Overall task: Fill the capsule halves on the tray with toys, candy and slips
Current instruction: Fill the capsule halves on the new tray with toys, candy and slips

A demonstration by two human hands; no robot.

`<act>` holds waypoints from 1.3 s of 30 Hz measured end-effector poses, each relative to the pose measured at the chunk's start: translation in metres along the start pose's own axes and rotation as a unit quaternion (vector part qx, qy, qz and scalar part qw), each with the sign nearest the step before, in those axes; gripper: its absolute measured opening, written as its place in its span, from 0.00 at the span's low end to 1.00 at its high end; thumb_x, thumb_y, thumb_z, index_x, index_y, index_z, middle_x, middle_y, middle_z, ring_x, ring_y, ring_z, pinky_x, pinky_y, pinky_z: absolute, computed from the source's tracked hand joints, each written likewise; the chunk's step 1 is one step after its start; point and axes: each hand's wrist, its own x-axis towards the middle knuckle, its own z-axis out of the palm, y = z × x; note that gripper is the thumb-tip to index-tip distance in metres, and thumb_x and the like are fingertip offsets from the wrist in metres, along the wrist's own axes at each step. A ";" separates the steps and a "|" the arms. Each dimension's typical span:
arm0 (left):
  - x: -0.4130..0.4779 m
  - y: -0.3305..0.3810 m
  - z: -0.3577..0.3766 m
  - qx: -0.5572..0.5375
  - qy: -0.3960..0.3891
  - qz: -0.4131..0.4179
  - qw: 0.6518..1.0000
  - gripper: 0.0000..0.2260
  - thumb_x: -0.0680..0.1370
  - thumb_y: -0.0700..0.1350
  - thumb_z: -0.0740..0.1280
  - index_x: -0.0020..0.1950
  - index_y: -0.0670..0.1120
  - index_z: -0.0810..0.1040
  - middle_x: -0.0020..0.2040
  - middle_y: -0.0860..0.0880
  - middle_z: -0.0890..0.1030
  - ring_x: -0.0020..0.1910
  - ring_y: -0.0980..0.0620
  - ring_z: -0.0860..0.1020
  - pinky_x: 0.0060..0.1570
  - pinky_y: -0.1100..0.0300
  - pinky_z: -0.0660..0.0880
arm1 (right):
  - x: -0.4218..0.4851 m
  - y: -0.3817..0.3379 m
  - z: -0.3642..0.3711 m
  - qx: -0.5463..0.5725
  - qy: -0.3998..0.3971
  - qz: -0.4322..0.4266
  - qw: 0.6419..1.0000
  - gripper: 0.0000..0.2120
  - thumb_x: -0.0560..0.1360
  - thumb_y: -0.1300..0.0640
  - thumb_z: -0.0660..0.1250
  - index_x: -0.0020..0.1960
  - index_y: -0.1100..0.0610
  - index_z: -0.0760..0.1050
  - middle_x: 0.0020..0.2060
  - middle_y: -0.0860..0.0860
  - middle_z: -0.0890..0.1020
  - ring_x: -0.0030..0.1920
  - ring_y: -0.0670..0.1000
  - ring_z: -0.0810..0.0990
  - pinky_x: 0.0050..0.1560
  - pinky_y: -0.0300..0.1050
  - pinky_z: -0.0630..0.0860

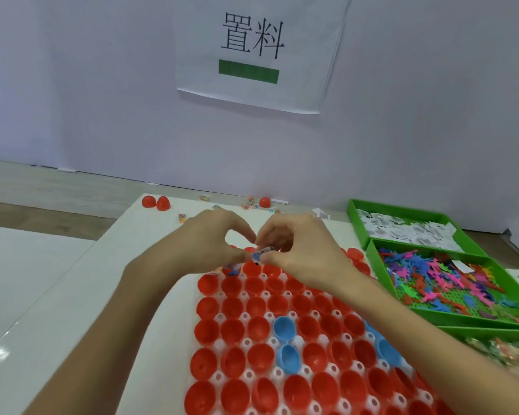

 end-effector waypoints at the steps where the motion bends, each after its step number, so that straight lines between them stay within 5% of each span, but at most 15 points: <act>1: 0.002 -0.002 0.004 0.007 -0.006 -0.003 1.000 0.12 0.75 0.48 0.71 0.57 0.57 0.81 0.65 0.58 0.76 0.66 0.56 0.72 0.65 0.56 0.69 | 0.003 0.002 0.006 -0.010 -0.005 -0.004 1.000 0.10 0.68 0.65 0.77 0.43 0.51 0.83 0.38 0.45 0.86 0.39 0.43 0.84 0.42 0.33 0.78; 6: 0.011 -0.011 0.016 0.014 -0.001 -0.018 1.000 0.14 0.76 0.42 0.66 0.57 0.56 0.82 0.64 0.53 0.78 0.64 0.50 0.74 0.63 0.48 0.72 | 0.007 0.013 0.026 -0.051 0.002 -0.003 0.999 0.12 0.68 0.63 0.76 0.42 0.47 0.81 0.38 0.42 0.85 0.39 0.38 0.82 0.42 0.30 0.77; 17: 0.016 -0.019 0.026 0.026 -0.034 -0.039 0.998 0.16 0.77 0.41 0.60 0.57 0.54 0.82 0.60 0.52 0.81 0.59 0.48 0.76 0.63 0.47 0.71 | 0.008 0.010 0.032 -0.088 0.001 0.037 0.995 0.10 0.67 0.65 0.75 0.41 0.50 0.82 0.38 0.47 0.85 0.39 0.42 0.82 0.43 0.38 0.81; 21: 0.016 -0.019 0.026 0.019 -0.041 -0.045 0.998 0.16 0.78 0.41 0.60 0.58 0.54 0.82 0.60 0.51 0.81 0.59 0.48 0.76 0.63 0.47 0.71 | 0.012 0.006 0.034 -0.110 -0.009 0.063 0.992 0.13 0.66 0.65 0.74 0.39 0.47 0.80 0.38 0.46 0.84 0.38 0.40 0.81 0.38 0.33 0.76; 29: 0.015 -0.016 0.024 0.009 -0.046 -0.049 0.998 0.16 0.77 0.40 0.59 0.56 0.51 0.83 0.55 0.50 0.83 0.55 0.47 0.78 0.60 0.47 0.73 | 0.013 0.004 0.037 -0.117 0.001 0.065 0.991 0.13 0.65 0.64 0.75 0.43 0.48 0.80 0.41 0.46 0.84 0.40 0.46 0.81 0.46 0.46 0.81; 34: 0.012 -0.013 0.024 0.011 -0.044 -0.047 0.998 0.14 0.76 0.40 0.60 0.52 0.53 0.84 0.51 0.50 0.83 0.51 0.47 0.77 0.58 0.47 0.73 | 0.010 0.007 0.032 -0.075 0.001 0.074 0.994 0.10 0.67 0.59 0.77 0.41 0.46 0.79 0.37 0.44 0.84 0.38 0.42 0.81 0.44 0.42 0.79; 39: 0.011 -0.011 0.023 0.011 -0.048 -0.049 0.998 0.12 0.75 0.40 0.60 0.46 0.52 0.82 0.47 0.49 0.83 0.48 0.47 0.78 0.54 0.49 0.74 | 0.009 0.009 0.036 -0.087 0.008 0.041 0.995 0.13 0.68 0.66 0.73 0.40 0.47 0.79 0.34 0.45 0.85 0.35 0.39 0.81 0.40 0.31 0.76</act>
